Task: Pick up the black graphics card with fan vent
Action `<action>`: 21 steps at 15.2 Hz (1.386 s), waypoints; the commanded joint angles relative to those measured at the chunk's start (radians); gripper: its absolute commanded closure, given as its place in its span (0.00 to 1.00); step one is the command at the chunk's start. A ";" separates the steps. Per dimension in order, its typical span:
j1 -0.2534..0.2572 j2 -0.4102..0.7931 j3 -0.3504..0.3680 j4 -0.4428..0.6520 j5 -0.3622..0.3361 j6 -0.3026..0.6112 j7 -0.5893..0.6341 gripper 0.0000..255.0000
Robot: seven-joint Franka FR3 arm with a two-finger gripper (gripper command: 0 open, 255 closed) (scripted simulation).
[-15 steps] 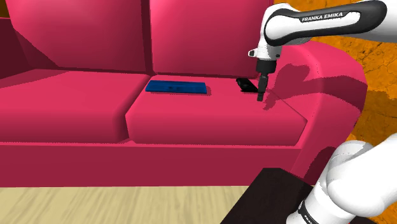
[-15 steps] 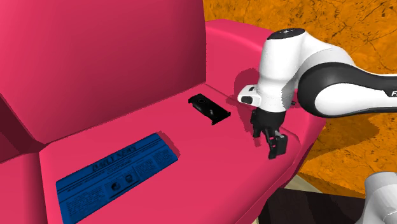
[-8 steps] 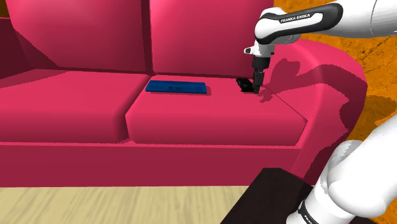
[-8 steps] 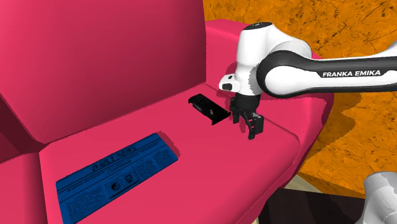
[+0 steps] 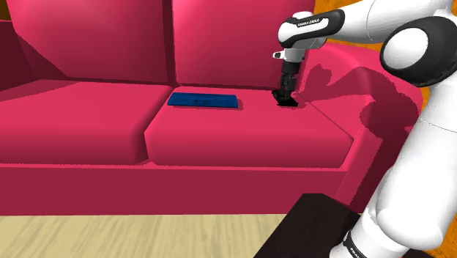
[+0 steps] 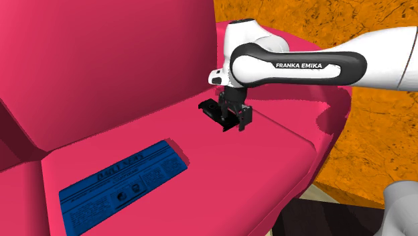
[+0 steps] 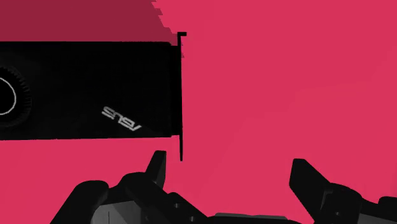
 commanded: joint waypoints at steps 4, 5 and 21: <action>-0.033 0.122 -0.008 0.100 0.073 0.009 -0.119 0.00; -0.033 0.121 -0.008 0.086 0.073 0.023 -0.119 0.00; -0.031 0.124 -0.006 0.028 0.076 0.083 -0.123 1.00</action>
